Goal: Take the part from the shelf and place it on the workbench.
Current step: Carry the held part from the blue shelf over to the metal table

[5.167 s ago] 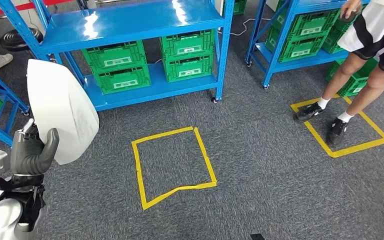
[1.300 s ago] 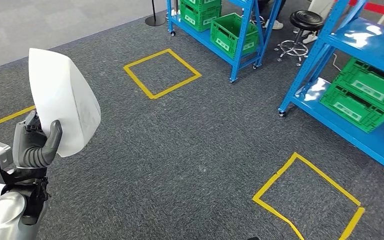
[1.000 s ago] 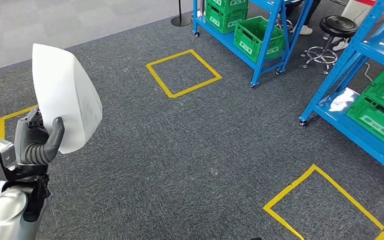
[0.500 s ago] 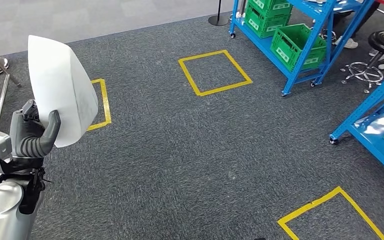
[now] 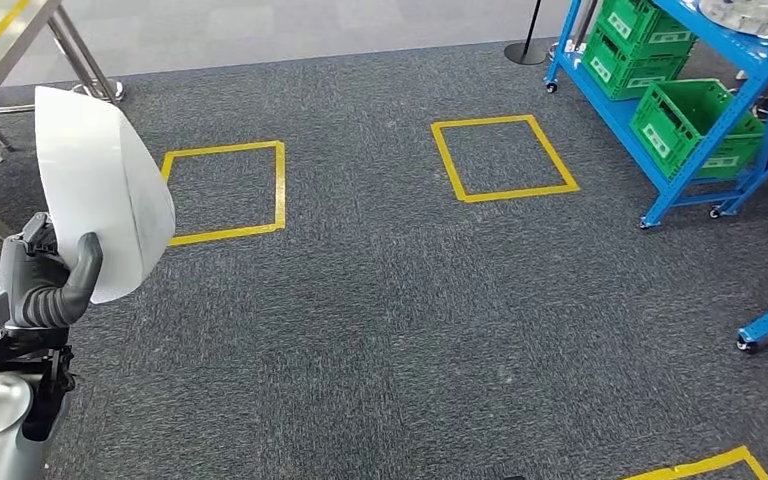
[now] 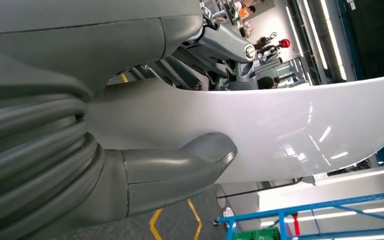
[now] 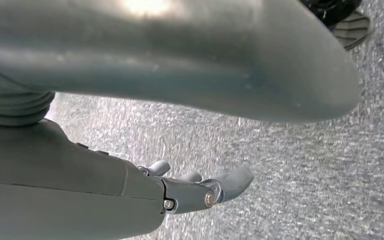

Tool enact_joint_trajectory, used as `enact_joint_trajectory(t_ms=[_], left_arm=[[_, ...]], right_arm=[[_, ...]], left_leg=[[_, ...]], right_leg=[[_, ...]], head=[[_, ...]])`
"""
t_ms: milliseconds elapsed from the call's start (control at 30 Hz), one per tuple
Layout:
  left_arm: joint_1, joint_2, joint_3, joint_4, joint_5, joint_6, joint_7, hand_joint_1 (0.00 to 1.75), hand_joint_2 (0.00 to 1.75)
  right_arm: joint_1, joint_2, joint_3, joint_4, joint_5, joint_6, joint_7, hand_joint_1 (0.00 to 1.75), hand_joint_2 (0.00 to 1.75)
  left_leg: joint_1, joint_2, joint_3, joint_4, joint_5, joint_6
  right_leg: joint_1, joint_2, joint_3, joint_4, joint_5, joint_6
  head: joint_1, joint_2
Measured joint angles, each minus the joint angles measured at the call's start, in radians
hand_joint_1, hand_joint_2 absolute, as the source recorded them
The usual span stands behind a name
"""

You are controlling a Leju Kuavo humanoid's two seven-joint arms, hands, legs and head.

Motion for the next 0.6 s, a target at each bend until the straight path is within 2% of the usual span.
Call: enact_joint_trajectory(t_ms=[33, 67, 133, 167, 200, 233, 267, 300, 367, 400, 433, 467, 500, 533, 567, 600], left_arm=[[0.004, 0.009, 0.001, -0.001, 0.002, 0.002, -0.003, 1.75, 1.75], [0.006, 0.017, 0.003, -0.001, 0.005, 0.004, -0.005, 1.75, 1.75], [0.005, 0.028, 0.004, -0.001, 0.009, 0.008, -0.008, 1.75, 1.75], [0.005, 0.032, 0.004, -0.001, 0.010, 0.011, -0.009, 1.75, 1.75], [0.007, 0.034, 0.004, 0.000, 0.012, 0.014, -0.011, 1.75, 1.75], [0.009, 0.037, 0.004, 0.001, 0.013, 0.017, -0.013, 1.75, 1.75], [0.010, 0.040, 0.004, 0.002, 0.014, 0.021, -0.015, 1.75, 1.75], [0.011, 0.043, 0.005, 0.003, 0.014, 0.025, -0.017, 1.75, 1.75], [0.010, 0.048, 0.005, 0.004, 0.015, 0.031, -0.022, 1.75, 1.75], [0.009, 0.050, 0.005, 0.004, 0.016, 0.033, -0.024, 1.75, 1.75], [0.009, 0.052, 0.005, 0.004, 0.016, 0.036, -0.025, 1.75, 1.75], [0.009, 0.055, 0.005, 0.004, 0.017, 0.039, -0.027, 1.75, 1.75], [0.010, 0.060, 0.006, 0.004, 0.019, 0.041, -0.030, 1.75, 1.75], [0.010, 0.065, 0.008, 0.003, 0.019, 0.043, -0.032, 1.75, 1.75], [0.009, 0.070, 0.009, 0.001, 0.021, 0.046, -0.035, 1.75, 1.75], [0.008, 0.073, 0.010, -0.001, 0.022, 0.048, -0.037, 1.75, 1.75]], right_arm=[[-0.001, 0.000, 0.000, 0.000, 0.001, 0.000, 0.000, 0.00, 0.00], [-0.001, 0.000, 0.000, 0.000, 0.002, 0.001, 0.000, 0.00, 0.00], [0.000, -0.001, 0.000, 0.000, 0.004, 0.001, 0.000, 0.00, 0.00], [0.001, -0.001, 0.000, 0.000, 0.005, 0.001, -0.001, 0.00, 0.00], [0.002, -0.002, 0.000, 0.000, 0.005, 0.001, 0.000, 0.00, 0.00], [0.002, -0.002, 0.000, 0.000, 0.005, 0.001, 0.000, 0.00, 0.00], [0.002, -0.002, 0.000, 0.000, 0.006, 0.001, 0.000, 0.00, 0.00], [0.001, -0.003, 0.000, 0.000, 0.006, 0.000, 0.000, 0.00, 0.00], [0.000, -0.004, 0.000, 0.000, 0.006, 0.000, 0.000, 0.00, 0.00], [0.000, -0.005, 0.000, 0.000, 0.007, -0.001, 0.000, 0.00, 0.00], [-0.001, -0.006, 0.000, 0.000, 0.007, -0.001, 0.000, 0.00, 0.00], [-0.003, -0.007, 0.000, 0.000, 0.008, -0.001, 0.000, 0.00, 0.00], [-0.005, -0.007, 0.000, 0.000, 0.008, -0.001, 0.000, 0.00, 0.00], [-0.009, -0.007, 0.000, 0.000, 0.009, -0.001, 0.000, 0.00, 0.00], [-0.011, -0.007, 0.000, 0.000, 0.009, -0.001, 0.000, 0.00, 0.00], [-0.012, -0.007, 0.000, 0.000, 0.010, -0.001, 0.001, 0.00, 0.00]], left_leg=[[0.000, 0.008, -0.004, 0.002, 0.000, -0.005], [-0.001, 0.032, -0.013, 0.015, -0.008, -0.008], [-0.003, 0.107, -0.055, 0.103, -0.057, -0.012], [-0.002, 0.131, -0.087, 0.170, -0.091, -0.016], [0.000, 0.142, -0.117, 0.234, -0.117, -0.020], [0.003, 0.146, -0.134, 0.271, -0.126, -0.024], [0.006, 0.150, -0.132, 0.273, -0.117, -0.028], [0.009, 0.158, -0.109, 0.234, -0.093, -0.031], [0.010, 0.204, -0.031, 0.099, -0.038, -0.032], [0.008, 0.223, -0.002, 0.049, -0.023, -0.027], [0.006, 0.236, 0.013, 0.021, -0.018, -0.020], [0.003, 0.233, 0.014, 0.016, -0.021, -0.011], [0.003, 0.218, 0.011, 0.015, -0.019, -0.002], [0.003, 0.206, 0.010, 0.014, -0.018, 0.004], [0.004, 0.193, 0.010, 0.013, -0.017, 0.011], [0.007, 0.180, 0.011, 0.011, -0.015, 0.017]], right_leg=[[-0.001, -0.014, 0.004, -0.006, 0.004, -0.008], [-0.002, -0.029, 0.008, -0.012, 0.009, -0.016], [-0.002, -0.062, 0.013, -0.021, 0.013, -0.029], [0.000, -0.077, 0.012, -0.022, 0.012, -0.033], [0.001, -0.094, 0.012, -0.022, 0.011, -0.034], [0.002, -0.111, 0.012, -0.021, 0.009, -0.034], [0.002, -0.127, 0.013, -0.021, 0.007, -0.032], [0.001, -0.141, 0.015, -0.020, 0.005, -0.029], [0.003, -0.167, 0.019, -0.013, -0.005, -0.019], [0.005, -0.178, 0.021, -0.009, -0.011, -0.012], [0.008, -0.188, 0.023, -0.005, -0.016, -0.006], [0.010, -0.199, 0.025, -0.003, -0.019, -0.001], [0.009, -0.210, 0.028, -0.004, -0.021, 0.004], [0.007, -0.210, 0.031, -0.002, -0.025, 0.010], [0.003, -0.189, 0.028, 0.010, -0.035, 0.016], [0.000, -0.156, 0.015, 0.043, -0.056, 0.021]], head=[[0.000, 0.000], [-0.002, 0.000], [-0.005, 0.000], [-0.007, 0.000], [-0.007, 0.000], [-0.007, 0.000], [-0.007, 0.000], [-0.007, 0.000], [-0.007, 0.000], [-0.006, 0.000], [-0.004, 0.000], [-0.003, 0.000], [-0.001, 0.000], [-0.001, 0.000], [-0.001, 0.000], [0.000, 0.000]])
